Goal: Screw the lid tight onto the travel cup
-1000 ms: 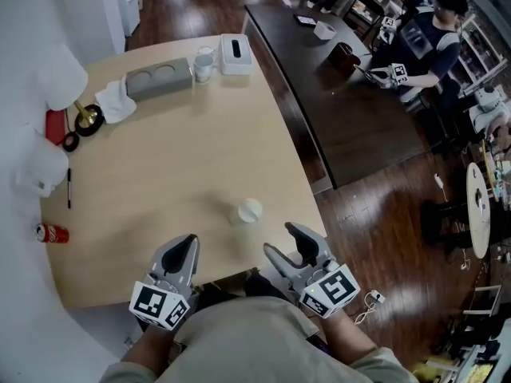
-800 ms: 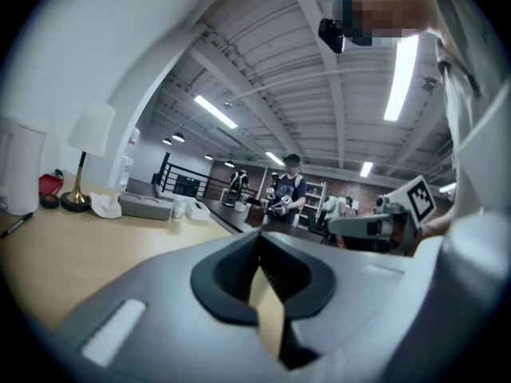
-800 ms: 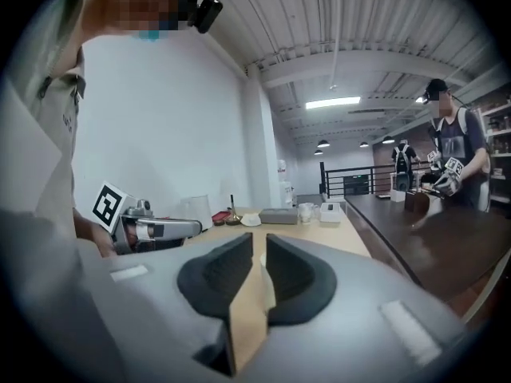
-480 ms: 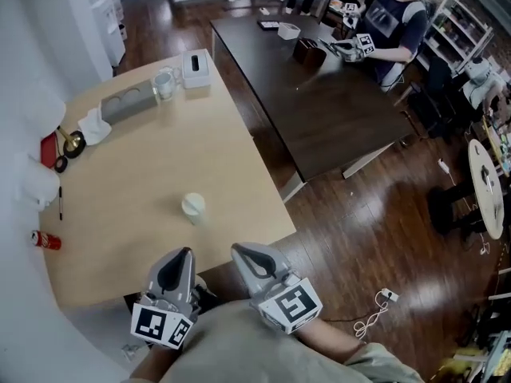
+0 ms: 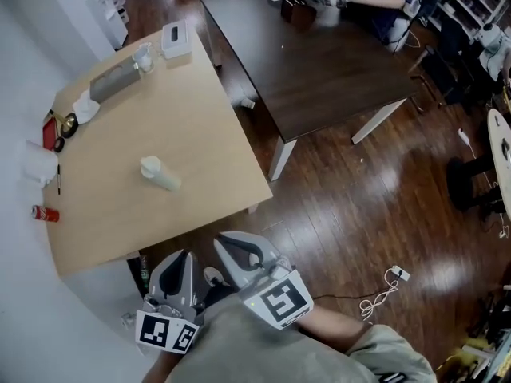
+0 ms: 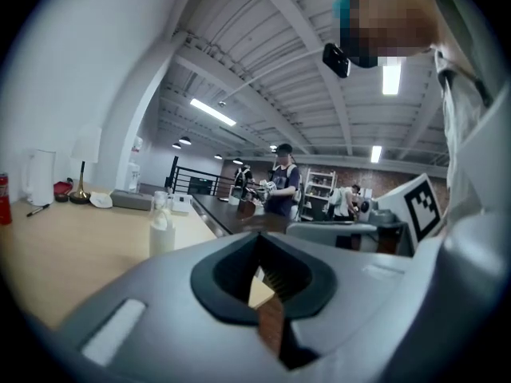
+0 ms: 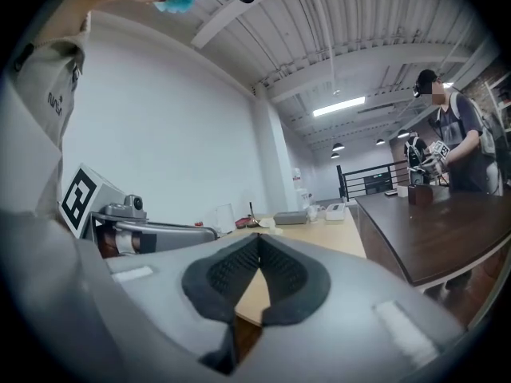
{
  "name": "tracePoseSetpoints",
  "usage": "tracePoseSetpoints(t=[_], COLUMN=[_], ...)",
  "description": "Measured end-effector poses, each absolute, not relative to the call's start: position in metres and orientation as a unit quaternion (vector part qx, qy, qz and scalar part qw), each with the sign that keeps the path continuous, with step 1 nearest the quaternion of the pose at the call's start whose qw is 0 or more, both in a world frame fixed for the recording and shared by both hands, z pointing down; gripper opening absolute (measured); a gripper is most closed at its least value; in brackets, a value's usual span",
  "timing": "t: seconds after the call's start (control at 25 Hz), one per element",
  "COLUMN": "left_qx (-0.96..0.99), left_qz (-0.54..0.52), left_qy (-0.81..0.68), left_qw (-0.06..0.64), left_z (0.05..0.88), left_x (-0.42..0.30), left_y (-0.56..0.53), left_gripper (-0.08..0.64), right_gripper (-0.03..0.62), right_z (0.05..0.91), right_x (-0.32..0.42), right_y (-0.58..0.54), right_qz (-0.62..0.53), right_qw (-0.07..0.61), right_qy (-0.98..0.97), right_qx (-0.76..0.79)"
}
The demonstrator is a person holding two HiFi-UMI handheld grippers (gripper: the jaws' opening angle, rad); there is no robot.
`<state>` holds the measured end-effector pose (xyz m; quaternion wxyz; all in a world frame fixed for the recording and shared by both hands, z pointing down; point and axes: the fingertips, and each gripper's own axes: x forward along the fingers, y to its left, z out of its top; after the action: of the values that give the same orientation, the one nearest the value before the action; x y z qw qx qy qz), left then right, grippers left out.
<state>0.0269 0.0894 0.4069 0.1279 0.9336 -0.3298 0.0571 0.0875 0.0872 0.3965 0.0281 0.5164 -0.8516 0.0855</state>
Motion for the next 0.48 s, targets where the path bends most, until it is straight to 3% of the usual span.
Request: tracePoseSetpoints(t=[0.48], left_qx=[0.953], left_qz=[0.055], left_qy=[-0.279], left_qw=[0.102], left_z=[0.394], left_x=[0.02], left_y=[0.156], left_gripper=[0.002], right_gripper=[0.0], right_z=[0.389], right_x=[0.082], right_y=[0.144], right_qz=[0.084], right_qw=[0.0], right_qy=[-0.82], right_qx=[0.566])
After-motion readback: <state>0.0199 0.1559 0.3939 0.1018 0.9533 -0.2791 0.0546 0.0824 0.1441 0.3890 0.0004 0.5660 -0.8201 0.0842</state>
